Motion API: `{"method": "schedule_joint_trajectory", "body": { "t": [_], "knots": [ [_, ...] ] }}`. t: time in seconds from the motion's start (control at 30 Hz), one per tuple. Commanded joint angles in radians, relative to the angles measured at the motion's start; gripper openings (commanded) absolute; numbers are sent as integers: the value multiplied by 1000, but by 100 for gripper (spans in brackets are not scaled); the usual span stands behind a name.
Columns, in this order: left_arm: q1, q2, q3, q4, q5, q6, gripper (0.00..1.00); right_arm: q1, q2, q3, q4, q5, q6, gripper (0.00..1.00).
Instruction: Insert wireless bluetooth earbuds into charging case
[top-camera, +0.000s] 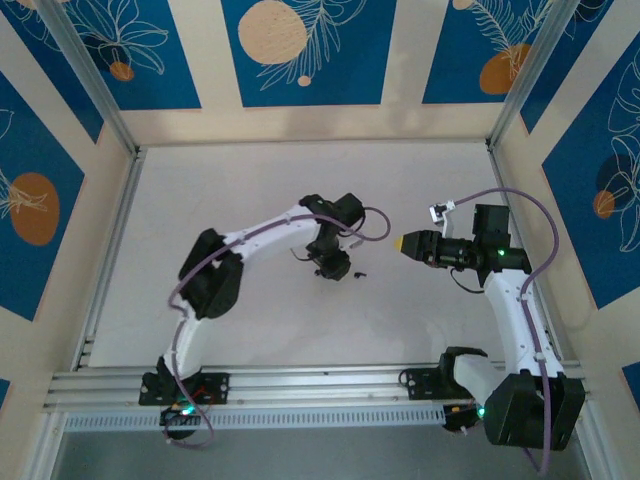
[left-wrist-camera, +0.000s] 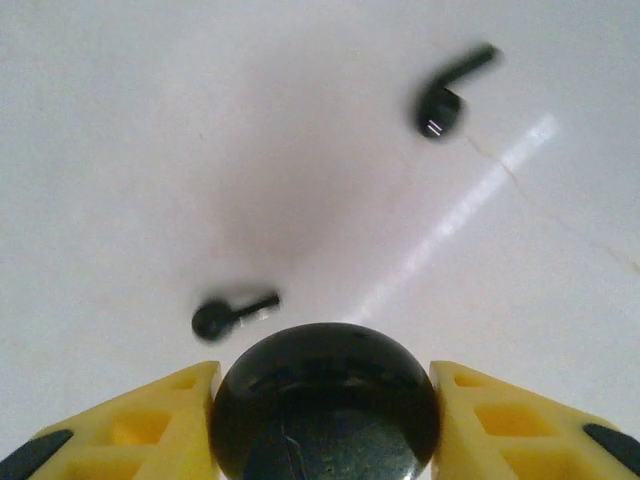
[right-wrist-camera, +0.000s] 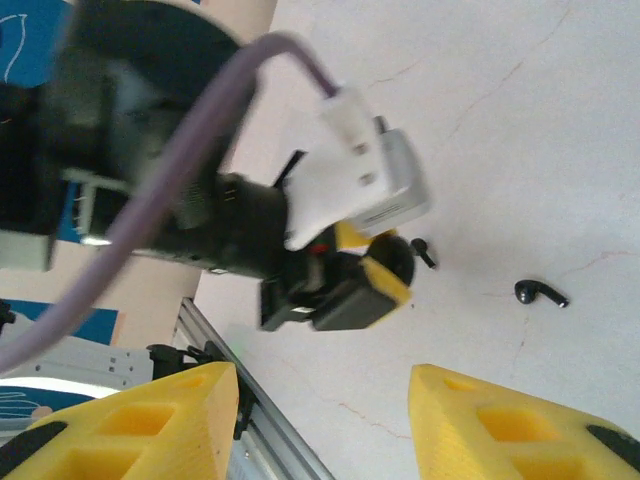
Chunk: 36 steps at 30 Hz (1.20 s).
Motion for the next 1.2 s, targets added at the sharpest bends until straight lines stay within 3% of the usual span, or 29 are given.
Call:
{"method": "schedule_joint_trajectory", "body": {
  "t": [0.0,0.2,0.4,0.47,0.83,1.17],
  "knots": [
    [-13,-147,-119,84,73,240,44,-6,11,23,-25,-62,27,48],
    [-13,-341,-315,233,146,424,44,8,60,30,-35,-148,32,48],
    [-16,-508,-483,374,312,624,44,85,143,27,-65,-234,2,48],
    [-20,-550,-527,410,318,672,44,120,160,25,-88,-233,-11,47],
    [-47,-552,-529,365,254,740,43,339,177,-8,1,-182,119,47],
    [-55,-539,-522,408,265,728,43,437,208,-36,81,-150,206,46]
  ]
}}
